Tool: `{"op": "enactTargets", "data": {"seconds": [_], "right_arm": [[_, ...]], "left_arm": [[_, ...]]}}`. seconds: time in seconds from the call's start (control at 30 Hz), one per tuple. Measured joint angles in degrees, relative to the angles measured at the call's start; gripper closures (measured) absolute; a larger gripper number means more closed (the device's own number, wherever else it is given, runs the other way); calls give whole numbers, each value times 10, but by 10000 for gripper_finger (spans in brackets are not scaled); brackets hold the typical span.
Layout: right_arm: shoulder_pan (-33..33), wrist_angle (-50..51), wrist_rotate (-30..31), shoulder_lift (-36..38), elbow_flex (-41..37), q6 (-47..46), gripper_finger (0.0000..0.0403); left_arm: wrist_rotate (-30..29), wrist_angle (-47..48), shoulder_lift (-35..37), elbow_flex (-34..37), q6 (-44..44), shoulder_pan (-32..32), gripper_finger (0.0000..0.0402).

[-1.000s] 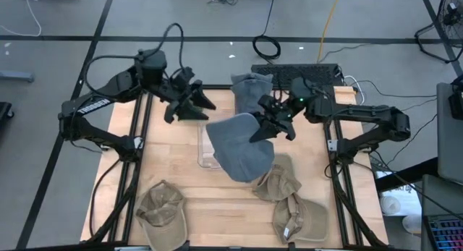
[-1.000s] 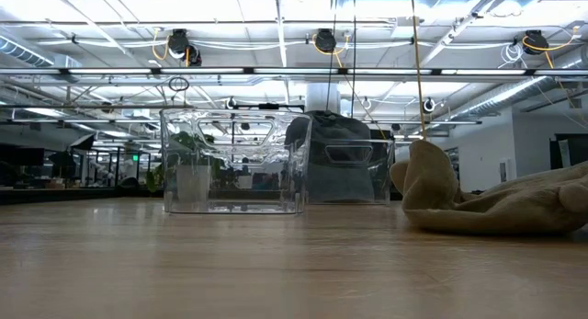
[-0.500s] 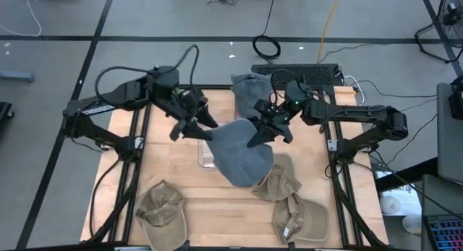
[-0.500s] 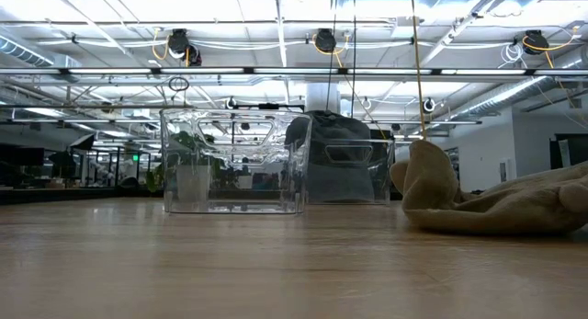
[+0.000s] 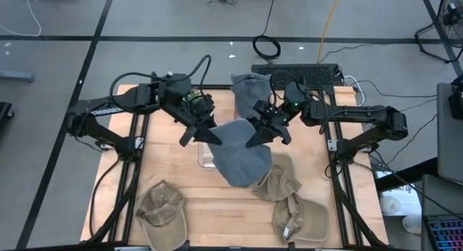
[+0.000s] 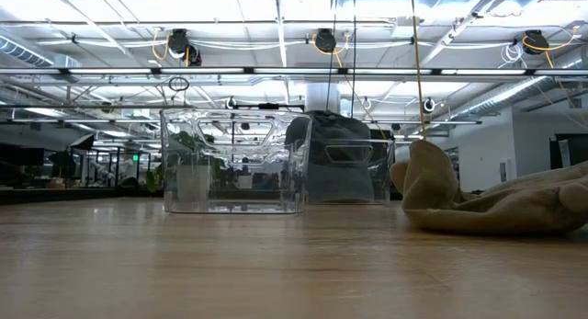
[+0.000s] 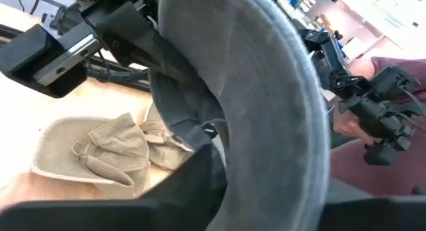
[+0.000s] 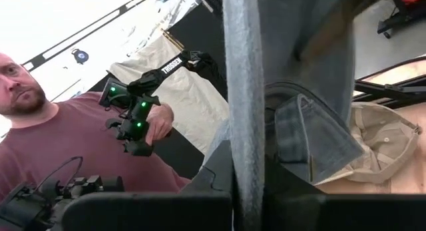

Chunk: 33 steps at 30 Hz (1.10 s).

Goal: Pick & Place hat
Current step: Put the ash blue cap into the right transparent bin

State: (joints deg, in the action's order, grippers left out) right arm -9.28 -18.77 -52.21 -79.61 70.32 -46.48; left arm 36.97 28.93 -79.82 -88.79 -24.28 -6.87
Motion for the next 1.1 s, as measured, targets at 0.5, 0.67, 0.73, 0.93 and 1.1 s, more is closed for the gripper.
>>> {"op": "enactTargets", "data": {"seconds": [0.5,0.67,0.73,0.93,1.1], "right_arm": [[-36,-19,48,38,0,37,310],[-46,-26,123,73,0,86,245],[-51,-26,160,85,0,106,227],[-58,-33,306,121,0,167,195],[-58,-29,373,147,0,226,184]], "left_arm": [[-16,-21,18,0,8,-12,392],[-35,-27,35,0,39,-31,392],[-46,-26,39,0,50,-38,392],[-98,-11,55,0,103,-54,392],[-202,-15,67,1,152,-63,392]]}}
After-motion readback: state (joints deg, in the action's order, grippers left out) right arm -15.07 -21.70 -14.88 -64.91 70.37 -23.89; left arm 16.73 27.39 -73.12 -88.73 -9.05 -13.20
